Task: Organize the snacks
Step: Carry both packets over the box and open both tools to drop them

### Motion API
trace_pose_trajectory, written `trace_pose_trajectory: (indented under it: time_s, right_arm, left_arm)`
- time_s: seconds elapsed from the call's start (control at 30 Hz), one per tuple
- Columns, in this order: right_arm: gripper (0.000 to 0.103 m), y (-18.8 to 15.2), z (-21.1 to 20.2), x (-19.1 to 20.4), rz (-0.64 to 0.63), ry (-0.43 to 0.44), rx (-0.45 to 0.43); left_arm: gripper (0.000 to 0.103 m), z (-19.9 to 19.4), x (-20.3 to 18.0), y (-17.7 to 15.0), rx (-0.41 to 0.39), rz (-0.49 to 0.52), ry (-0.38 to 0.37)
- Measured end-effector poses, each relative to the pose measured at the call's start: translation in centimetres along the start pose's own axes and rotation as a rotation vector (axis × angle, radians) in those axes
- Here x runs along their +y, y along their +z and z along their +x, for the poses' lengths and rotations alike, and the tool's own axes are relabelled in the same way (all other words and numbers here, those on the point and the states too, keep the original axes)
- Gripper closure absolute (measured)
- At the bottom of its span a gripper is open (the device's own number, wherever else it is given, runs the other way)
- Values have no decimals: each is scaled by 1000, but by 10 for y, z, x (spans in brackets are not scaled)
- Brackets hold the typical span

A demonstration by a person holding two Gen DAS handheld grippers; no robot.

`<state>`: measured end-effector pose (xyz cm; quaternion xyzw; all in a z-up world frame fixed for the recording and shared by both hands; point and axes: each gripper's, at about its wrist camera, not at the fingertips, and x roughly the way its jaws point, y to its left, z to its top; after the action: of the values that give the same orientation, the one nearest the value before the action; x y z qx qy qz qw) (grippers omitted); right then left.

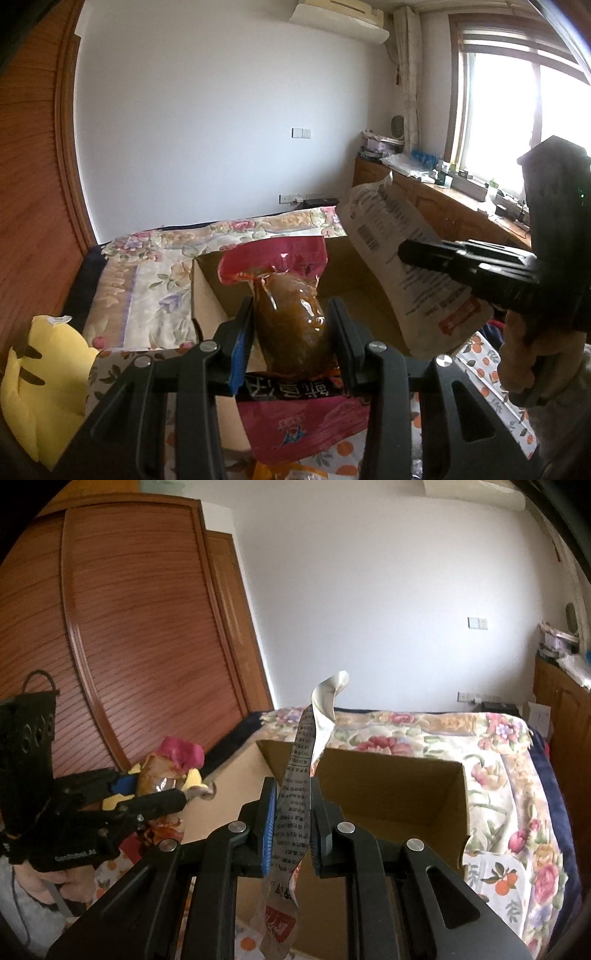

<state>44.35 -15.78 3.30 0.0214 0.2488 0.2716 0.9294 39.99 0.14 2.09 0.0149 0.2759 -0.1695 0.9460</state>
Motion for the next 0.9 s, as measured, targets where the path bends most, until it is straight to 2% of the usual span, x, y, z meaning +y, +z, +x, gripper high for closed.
trace_pose_trajectory:
  time_s: [0.33,0.77,0.9]
  right_arm:
    - [90,-22,22,-19,-18,-70,92]
    - [90,-44,43,-21,-42,-114,191]
    - [85,-46,42,-21,-42,-127,196]
  left_arm:
    - [64,41,-7,-15,76,-5,-10]
    - [60,61,-17,-29,163,2,18]
    - [59,46,-18,-29,116,-18,15]
